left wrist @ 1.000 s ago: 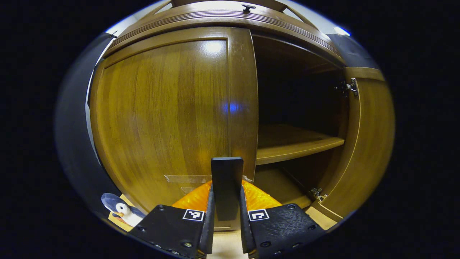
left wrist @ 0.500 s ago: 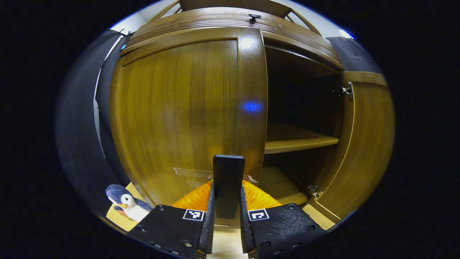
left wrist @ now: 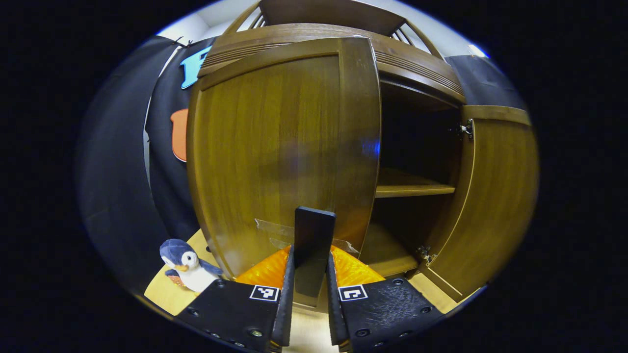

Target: Open the right door of the double-door shoe cabinet with the right hand, and open the left door with the left hand.

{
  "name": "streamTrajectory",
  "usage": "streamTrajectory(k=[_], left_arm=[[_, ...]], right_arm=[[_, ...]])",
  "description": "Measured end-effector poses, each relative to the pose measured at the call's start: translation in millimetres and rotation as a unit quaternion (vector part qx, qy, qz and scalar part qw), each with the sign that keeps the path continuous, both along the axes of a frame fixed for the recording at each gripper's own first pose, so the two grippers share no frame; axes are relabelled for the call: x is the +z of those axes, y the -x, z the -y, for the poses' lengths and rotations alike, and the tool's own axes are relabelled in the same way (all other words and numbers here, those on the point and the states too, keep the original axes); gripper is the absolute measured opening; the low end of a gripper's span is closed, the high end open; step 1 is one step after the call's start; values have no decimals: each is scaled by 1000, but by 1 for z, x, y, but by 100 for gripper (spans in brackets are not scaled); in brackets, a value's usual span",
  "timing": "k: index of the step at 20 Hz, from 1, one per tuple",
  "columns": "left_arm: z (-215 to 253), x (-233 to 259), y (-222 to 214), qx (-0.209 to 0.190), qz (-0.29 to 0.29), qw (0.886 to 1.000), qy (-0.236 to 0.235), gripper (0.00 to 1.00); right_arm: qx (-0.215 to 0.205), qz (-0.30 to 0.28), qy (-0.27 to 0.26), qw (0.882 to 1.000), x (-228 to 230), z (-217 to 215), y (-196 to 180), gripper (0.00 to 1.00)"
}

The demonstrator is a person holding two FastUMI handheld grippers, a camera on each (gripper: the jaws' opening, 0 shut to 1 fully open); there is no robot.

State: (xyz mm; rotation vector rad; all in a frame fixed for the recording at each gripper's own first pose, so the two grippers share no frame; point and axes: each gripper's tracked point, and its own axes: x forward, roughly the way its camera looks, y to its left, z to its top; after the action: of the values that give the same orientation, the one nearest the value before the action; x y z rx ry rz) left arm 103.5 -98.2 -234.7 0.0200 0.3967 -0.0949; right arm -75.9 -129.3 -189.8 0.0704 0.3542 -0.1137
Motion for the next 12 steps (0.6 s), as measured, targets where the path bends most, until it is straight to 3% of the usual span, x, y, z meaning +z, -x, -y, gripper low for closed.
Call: streamTrajectory(k=[12], left_arm=[[-48, 9, 52, 51, -4, 999, 2, 30]], right_arm=[[99, -2, -6, 995, 0, -63, -14, 29]])
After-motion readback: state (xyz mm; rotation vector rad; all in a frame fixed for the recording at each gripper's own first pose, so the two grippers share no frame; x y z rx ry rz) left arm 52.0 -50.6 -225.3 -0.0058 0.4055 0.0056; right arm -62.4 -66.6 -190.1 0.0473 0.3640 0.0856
